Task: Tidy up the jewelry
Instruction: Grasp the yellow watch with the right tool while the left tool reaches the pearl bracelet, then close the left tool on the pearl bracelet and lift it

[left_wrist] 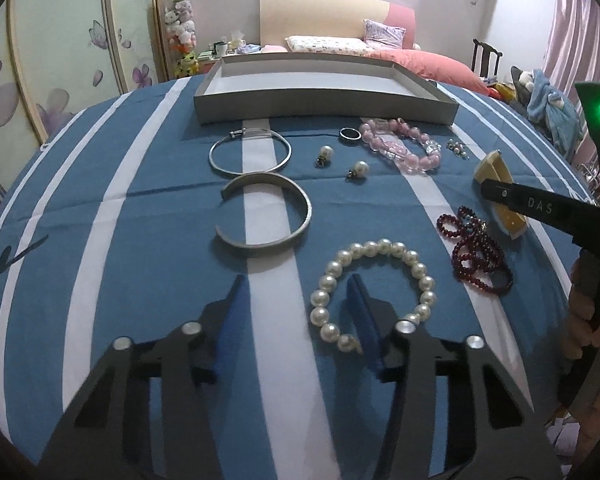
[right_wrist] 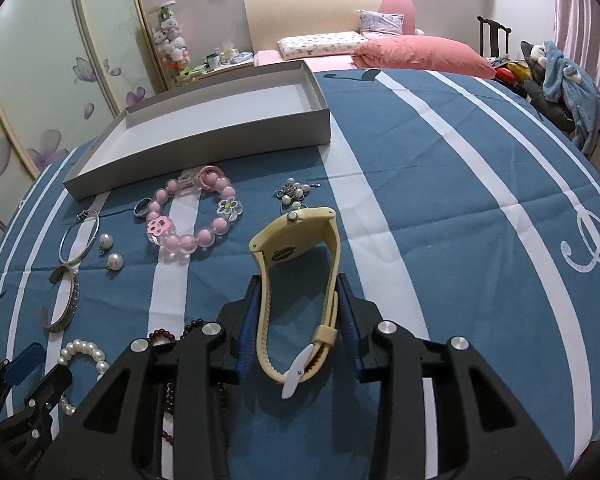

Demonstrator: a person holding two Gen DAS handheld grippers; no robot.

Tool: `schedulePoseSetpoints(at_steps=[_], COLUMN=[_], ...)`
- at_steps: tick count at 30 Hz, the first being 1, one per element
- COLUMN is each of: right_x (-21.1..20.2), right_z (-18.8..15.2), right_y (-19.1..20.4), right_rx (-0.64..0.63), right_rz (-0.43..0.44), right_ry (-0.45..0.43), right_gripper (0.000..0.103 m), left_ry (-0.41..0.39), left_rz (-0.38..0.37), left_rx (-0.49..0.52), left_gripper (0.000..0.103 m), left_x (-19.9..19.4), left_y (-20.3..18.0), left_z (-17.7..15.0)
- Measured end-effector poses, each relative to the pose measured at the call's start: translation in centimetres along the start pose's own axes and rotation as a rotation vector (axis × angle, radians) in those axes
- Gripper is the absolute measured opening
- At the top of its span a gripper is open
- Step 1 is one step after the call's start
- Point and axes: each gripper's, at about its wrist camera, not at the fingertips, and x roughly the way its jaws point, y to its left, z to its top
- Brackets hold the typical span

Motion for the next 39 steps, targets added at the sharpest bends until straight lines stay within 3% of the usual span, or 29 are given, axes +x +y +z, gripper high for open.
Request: schedulePoseSetpoints(at_steps=[8,10,13,23,39], right_x=[0.2,0.3,0.3,0.3,-1.2], right_z=[0.2,0.2,0.2,0.2,0.4], right_y=[-0.4,-0.4,-0.5,-0.6,-0.1], right_rx=[0.014,0.016,0.019,0.031,-0.008], right_rz=[0.007,0.008,0.011,0.020,0.045], right_ry=[0.000,-0.001,-0.001,-0.004,-0.066], right_gripper=[0.039,0.039,0.039,0.039,0.039], left_ry=[-0.016,-0.020,-0.025,-0.017,-0.159], left_rz=[0.022,0.008,0.009,-0.076,-0.185], left_rx=[0.056,0.068,0.079,0.030,0.008], left_gripper=[0.025,0.014,0.010,0.010,0.010], left_x=[0.1,0.2,0.2,0.1,-3.4], left_y=[-1.2,-1.4,-1.6,0.1,1.6], left_z=[-0.1,0.0,0.0,0.3,3.2])
